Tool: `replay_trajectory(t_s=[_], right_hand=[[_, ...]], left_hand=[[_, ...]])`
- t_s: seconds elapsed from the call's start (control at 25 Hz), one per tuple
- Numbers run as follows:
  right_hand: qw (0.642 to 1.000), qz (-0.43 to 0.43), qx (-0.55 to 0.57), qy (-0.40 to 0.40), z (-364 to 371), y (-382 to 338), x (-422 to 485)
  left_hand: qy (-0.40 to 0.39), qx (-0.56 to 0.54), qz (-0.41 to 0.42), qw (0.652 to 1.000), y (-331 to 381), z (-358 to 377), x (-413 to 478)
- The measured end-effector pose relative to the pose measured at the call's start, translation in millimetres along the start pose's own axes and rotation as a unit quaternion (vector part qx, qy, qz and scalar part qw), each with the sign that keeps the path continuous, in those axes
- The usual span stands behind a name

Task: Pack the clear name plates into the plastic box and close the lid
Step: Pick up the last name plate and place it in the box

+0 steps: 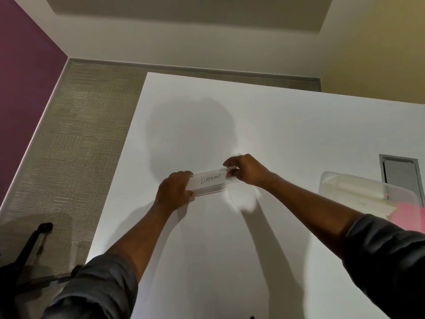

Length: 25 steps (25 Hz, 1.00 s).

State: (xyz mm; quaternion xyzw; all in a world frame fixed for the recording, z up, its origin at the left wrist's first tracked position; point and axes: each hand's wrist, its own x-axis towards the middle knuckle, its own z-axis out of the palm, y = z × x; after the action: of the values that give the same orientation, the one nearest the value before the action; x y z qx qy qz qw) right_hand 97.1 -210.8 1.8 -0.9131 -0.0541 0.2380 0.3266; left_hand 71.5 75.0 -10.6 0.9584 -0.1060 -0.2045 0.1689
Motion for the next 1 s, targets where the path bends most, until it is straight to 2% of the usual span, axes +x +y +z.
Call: replay_trajectory(t_s=[0.28,0.68,1.0], right_hand=[[0.991,0.012,-0.100,-0.085,-48.7,32.7,-63.6],[0.991,0.069,-0.109,0.042,-126.9,111.3,-191.3],[0.980,0.120,-0.114,0.110,-154.7,182.7,-301.3]], left_hand=[[-0.012,-0.015,0.066,0.998,74.1,-1.4,-6.8],[-0.012,0.000,0.183,0.983,216.7,5.3,-4.7],[-0.033,0.022,0.277,0.960,328.5,40.0,-6.7]])
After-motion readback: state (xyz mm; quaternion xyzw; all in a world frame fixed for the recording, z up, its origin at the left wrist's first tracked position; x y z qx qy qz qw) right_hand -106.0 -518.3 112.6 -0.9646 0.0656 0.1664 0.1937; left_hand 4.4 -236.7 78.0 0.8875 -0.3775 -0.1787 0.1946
